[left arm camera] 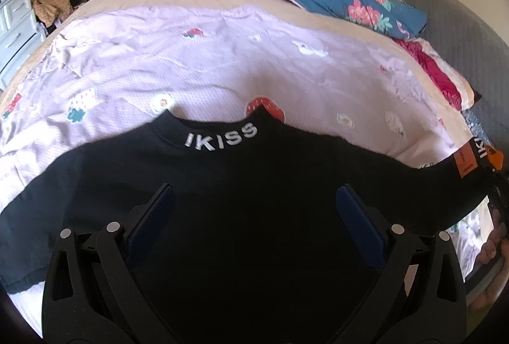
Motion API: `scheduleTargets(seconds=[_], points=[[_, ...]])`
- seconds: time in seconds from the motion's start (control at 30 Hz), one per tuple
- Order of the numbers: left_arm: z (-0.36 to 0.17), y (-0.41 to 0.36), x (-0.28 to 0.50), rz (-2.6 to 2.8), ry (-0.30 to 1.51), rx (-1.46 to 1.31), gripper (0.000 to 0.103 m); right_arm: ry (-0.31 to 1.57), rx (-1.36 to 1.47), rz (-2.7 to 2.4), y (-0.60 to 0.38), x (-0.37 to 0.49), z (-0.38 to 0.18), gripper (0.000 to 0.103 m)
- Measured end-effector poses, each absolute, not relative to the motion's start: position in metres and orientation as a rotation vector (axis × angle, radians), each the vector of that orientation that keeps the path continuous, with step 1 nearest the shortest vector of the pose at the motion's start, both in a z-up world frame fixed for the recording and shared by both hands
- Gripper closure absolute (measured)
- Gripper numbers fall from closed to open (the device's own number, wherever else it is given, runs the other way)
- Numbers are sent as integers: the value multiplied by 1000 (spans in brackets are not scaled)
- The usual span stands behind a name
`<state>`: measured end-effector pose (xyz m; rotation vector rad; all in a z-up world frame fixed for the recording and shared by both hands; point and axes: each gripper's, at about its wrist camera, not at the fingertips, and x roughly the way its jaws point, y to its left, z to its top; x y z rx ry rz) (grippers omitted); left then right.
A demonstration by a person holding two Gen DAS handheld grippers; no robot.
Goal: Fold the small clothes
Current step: 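Fold the held sleeve across the shirt body toward the collar with the right tool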
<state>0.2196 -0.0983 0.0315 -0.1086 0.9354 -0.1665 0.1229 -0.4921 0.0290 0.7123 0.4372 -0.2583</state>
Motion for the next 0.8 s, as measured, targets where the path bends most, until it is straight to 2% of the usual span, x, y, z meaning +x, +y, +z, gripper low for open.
scheduleTargets(seconds=[0.43, 0.8], points=[[50, -35, 208, -141, 908, -264, 8, 472, 572, 36, -375, 143, 69, 90], [34, 28, 197, -181, 929, -504, 8, 568, 457, 212, -279, 158, 56, 90]])
